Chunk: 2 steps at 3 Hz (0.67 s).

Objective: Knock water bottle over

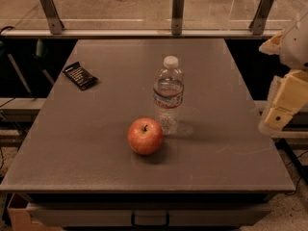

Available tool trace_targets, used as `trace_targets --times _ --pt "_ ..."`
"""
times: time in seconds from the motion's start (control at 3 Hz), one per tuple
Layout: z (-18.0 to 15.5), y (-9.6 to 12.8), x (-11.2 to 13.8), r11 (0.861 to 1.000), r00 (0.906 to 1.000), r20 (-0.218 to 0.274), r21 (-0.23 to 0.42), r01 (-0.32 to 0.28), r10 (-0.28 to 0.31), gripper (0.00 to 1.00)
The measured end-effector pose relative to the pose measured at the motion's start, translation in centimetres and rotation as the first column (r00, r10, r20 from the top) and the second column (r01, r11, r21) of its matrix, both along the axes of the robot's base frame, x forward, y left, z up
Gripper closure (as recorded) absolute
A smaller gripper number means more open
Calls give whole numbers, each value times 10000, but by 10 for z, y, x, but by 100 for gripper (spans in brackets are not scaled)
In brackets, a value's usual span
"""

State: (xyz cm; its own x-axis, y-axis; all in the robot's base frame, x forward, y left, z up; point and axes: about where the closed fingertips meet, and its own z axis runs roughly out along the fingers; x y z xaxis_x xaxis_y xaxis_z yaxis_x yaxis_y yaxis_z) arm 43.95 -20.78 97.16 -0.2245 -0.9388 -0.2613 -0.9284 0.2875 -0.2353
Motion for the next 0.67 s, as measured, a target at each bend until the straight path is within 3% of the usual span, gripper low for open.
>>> trace_targets --times 0.33,0.67 --pt "-8 25 4 9946 9999 92 1025 -137 129 0" --pt "-25 63 12 9717 9981 288 2285 -593 542 0"
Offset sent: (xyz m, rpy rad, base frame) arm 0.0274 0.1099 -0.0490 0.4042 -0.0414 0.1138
